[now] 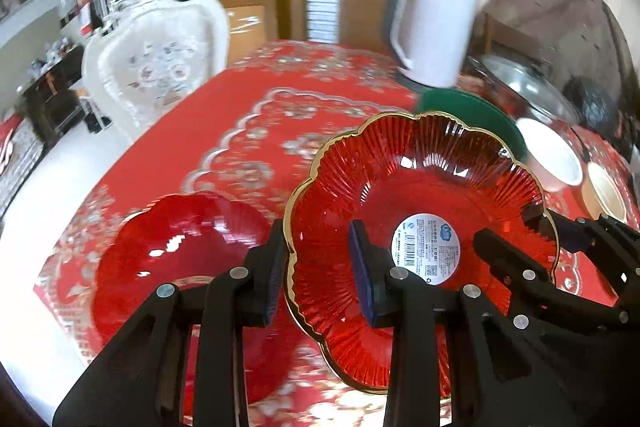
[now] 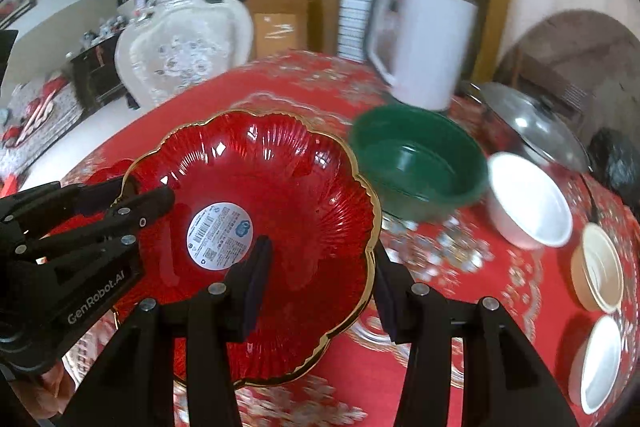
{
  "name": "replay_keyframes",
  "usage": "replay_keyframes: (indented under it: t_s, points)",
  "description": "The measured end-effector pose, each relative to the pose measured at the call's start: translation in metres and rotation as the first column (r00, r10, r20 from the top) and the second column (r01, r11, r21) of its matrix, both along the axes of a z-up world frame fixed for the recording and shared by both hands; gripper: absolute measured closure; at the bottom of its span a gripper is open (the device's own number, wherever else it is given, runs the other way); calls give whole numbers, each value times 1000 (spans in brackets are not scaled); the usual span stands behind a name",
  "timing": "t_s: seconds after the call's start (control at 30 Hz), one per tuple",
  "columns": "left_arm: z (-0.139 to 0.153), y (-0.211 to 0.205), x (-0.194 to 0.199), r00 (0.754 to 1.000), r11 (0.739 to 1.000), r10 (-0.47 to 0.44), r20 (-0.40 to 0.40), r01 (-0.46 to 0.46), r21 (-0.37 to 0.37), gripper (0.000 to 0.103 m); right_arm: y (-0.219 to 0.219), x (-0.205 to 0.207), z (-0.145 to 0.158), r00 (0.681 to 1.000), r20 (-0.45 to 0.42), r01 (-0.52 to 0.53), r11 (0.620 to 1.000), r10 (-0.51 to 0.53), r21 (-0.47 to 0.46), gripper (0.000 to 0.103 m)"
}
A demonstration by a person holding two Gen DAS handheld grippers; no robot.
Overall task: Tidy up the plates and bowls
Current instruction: 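Carry the small red plate with both tools and lower it onto the wedding plate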
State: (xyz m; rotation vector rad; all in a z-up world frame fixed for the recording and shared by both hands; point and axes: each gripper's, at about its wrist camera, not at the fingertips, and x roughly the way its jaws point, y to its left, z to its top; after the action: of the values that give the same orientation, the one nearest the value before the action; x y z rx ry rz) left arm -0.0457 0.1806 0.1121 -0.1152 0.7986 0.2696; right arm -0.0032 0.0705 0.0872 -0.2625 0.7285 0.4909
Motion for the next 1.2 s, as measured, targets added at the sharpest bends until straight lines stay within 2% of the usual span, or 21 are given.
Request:
replay_keyframes:
  t_s: [0.3,0.6,0.93,1.2]
  points:
    - [4,65,-35,992,992,123,9,-123,-3,72,71,-13,-1,991,1,-132,991,132,-11,53]
    - [-21,119,-61,975,976,217,-47,-218,-15,72,135,-24,-19,972,-32,-235,970,233,-63,52]
    - [-59,132,-62,965,974,222,-140,-226,-13,72,162,-25,-52,961,-99,-269,953,256,-138,48]
    - [-73,135,-60,961,976,218,-170,-220,11,72,171,-27,-69,954,-142,-286,943,264,-170,45]
